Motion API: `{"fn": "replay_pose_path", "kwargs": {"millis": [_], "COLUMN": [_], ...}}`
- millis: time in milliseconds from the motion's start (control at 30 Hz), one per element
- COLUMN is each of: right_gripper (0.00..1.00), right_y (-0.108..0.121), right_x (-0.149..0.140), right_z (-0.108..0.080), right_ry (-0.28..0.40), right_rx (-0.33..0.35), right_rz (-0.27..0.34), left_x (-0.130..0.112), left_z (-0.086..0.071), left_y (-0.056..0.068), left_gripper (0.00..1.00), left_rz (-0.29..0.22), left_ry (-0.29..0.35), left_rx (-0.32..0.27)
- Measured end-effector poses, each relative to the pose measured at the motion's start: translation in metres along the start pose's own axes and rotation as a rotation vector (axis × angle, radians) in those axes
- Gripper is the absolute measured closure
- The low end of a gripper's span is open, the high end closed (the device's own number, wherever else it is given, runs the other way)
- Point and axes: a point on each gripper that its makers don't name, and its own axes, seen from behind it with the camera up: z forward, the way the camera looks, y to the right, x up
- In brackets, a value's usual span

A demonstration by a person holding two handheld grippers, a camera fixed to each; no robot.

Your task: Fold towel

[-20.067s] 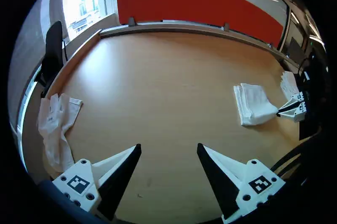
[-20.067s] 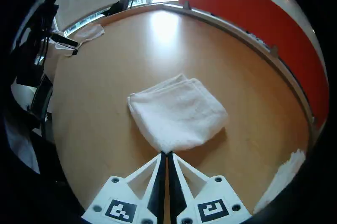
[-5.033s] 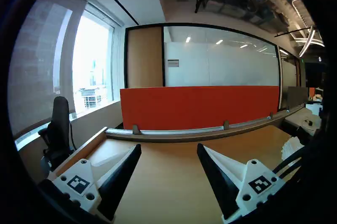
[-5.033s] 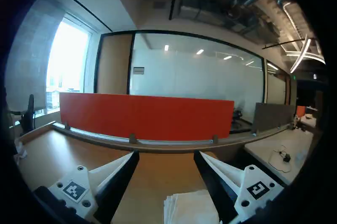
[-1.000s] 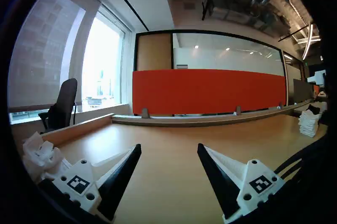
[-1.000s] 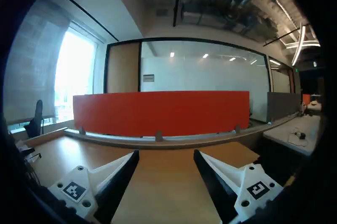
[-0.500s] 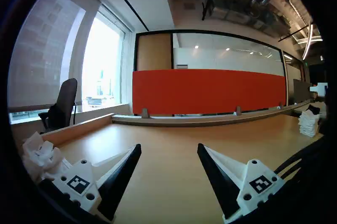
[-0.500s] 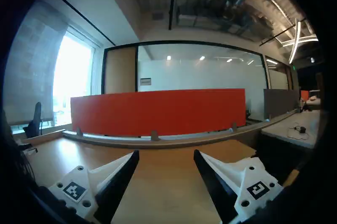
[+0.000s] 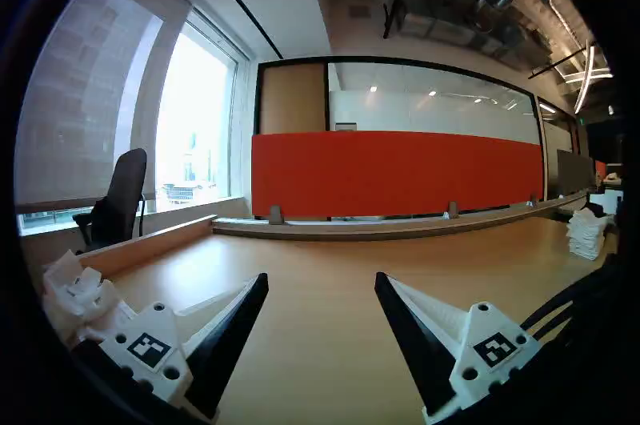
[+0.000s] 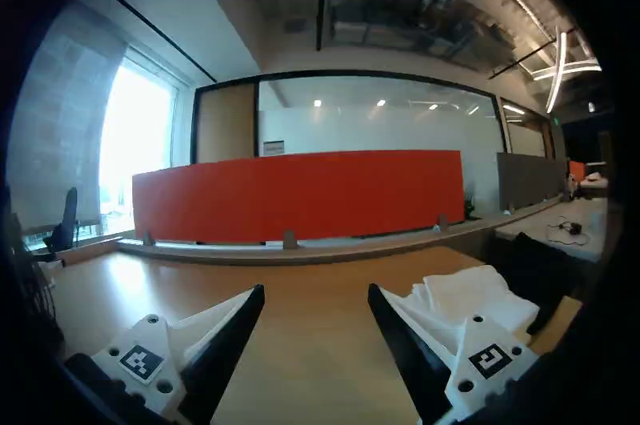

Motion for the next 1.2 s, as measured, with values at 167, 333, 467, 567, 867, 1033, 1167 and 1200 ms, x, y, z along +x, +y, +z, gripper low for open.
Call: {"fn": "replay_pose_path", "kwargs": {"millis": [167, 333, 467, 567, 867, 1033, 1167, 1200], "right_gripper": [0.0, 0.0, 0.0, 0.0, 0.0, 0.0, 0.0, 0.0], "right_y": [-0.003, -0.011, -0.014, -0.012, -0.004, -0.005, -0.008, -0.008], "right_x": [-0.013, -0.015, -0.015, -0.016, -0.025, -0.026, -0.027, -0.027], "right_z": [0.0, -0.001, -0.001, -0.001, -0.005, -0.006, -0.007, -0.007], "right_ry": [-0.008, -0.011, -0.009, -0.007, -0.011, -0.005, -0.005, -0.005], "right_rx": [0.013, 0.023, 0.027, 0.021, 0.003, 0.012, 0.021, 0.021], "right_rz": [-0.029, -0.037, -0.04, -0.041, -0.035, -0.037, -0.047, -0.05], "left_x": [0.0, -0.001, -0.001, -0.001, -0.001, -0.001, -0.001, -0.001], "left_z": [0.0, 0.0, 0.0, 0.0, 0.0, 0.0, 0.0, 0.0], "left_y": [0.0, 0.0, 0.0, 0.0, 0.0, 0.0, 0.0, 0.0], "left_gripper": [0.01, 0.01, 0.01, 0.01, 0.01, 0.01, 0.01, 0.01], "left_rz": [0.0, 0.0, 0.0, 0.0, 0.0, 0.0, 0.0, 0.0], "left_ry": [0.0, 0.0, 0.0, 0.0, 0.0, 0.0, 0.0, 0.0], "left_rx": [0.0, 0.0, 0.0, 0.0, 0.0, 0.0, 0.0, 0.0]}}
